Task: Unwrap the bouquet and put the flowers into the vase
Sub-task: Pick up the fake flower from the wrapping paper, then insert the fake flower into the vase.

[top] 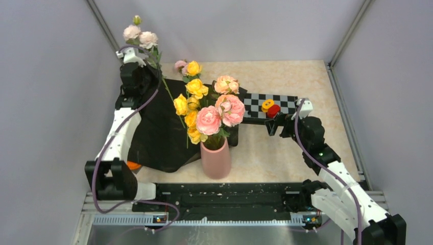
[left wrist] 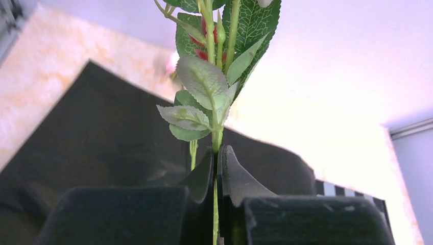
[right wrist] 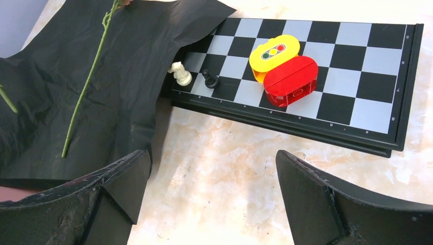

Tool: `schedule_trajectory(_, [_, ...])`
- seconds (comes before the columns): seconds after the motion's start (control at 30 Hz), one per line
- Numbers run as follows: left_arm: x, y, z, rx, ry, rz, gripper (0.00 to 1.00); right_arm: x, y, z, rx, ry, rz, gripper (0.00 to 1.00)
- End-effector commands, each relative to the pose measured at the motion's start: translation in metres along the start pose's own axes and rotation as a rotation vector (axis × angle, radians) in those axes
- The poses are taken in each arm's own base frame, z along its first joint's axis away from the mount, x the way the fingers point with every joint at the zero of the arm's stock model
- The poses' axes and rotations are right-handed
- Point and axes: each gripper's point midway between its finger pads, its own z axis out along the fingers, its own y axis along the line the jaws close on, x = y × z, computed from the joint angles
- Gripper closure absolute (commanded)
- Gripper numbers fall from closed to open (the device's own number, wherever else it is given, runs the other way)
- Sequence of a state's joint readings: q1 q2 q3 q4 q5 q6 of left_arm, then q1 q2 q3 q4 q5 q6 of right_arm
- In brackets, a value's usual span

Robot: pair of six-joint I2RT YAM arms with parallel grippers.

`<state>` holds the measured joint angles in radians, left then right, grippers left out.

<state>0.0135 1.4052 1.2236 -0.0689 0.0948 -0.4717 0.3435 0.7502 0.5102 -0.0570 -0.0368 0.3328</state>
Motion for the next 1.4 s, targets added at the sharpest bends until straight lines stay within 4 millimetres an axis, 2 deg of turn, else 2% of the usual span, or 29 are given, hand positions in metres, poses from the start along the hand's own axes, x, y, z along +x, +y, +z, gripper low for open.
schedule_trajectory(0.0, [-0.062, -0.025, -0.041, 0.069, -0.228, 0.052, 1.0, -0.016, 0.003, -0.005, -0.011, -0.044, -0.002, 0.04])
schedule_trajectory(0.07, [-0.075, -0.035, -0.059, 0.099, -0.279, 0.06, 1.0, -0.016, 0.002, -0.005, -0.009, -0.042, -0.001, 0.04])
schedule_trajectory(0.13, [-0.08, -0.044, -0.072, 0.135, -0.292, 0.067, 1.0, -0.016, 0.003, -0.005, -0.01, -0.043, -0.001, 0.04])
schedule_trajectory(0.3, [-0.081, -0.073, -0.105, 0.276, -0.293, 0.053, 1.0, -0.017, 0.003, -0.005, -0.01, -0.047, -0.005, 0.05])
schedule_trajectory(0.5, [-0.07, -0.111, -0.154, 0.476, -0.233, 0.066, 1.0, -0.018, 0.003, -0.004, -0.009, -0.053, -0.008, 0.05])
schedule_trajectory(0.83, [-0.052, -0.152, -0.252, 0.702, -0.148, 0.105, 1.0, -0.018, 0.003, -0.005, -0.013, -0.053, -0.01, 0.05])
schedule_trajectory(1.0, [-0.046, -0.16, -0.284, 0.743, -0.11, 0.116, 1.0, -0.019, 0.004, -0.005, -0.015, -0.056, -0.01, 0.05])
schedule_trajectory(1.17, [-0.044, -0.181, -0.32, 0.898, -0.098, 0.114, 1.0, -0.02, 0.004, -0.004, -0.017, -0.056, -0.011, 0.05])
schedule_trajectory(1.37, [-0.048, -0.197, -0.346, 1.006, -0.085, 0.083, 1.0, -0.022, 0.005, -0.004, -0.019, -0.059, -0.013, 0.05])
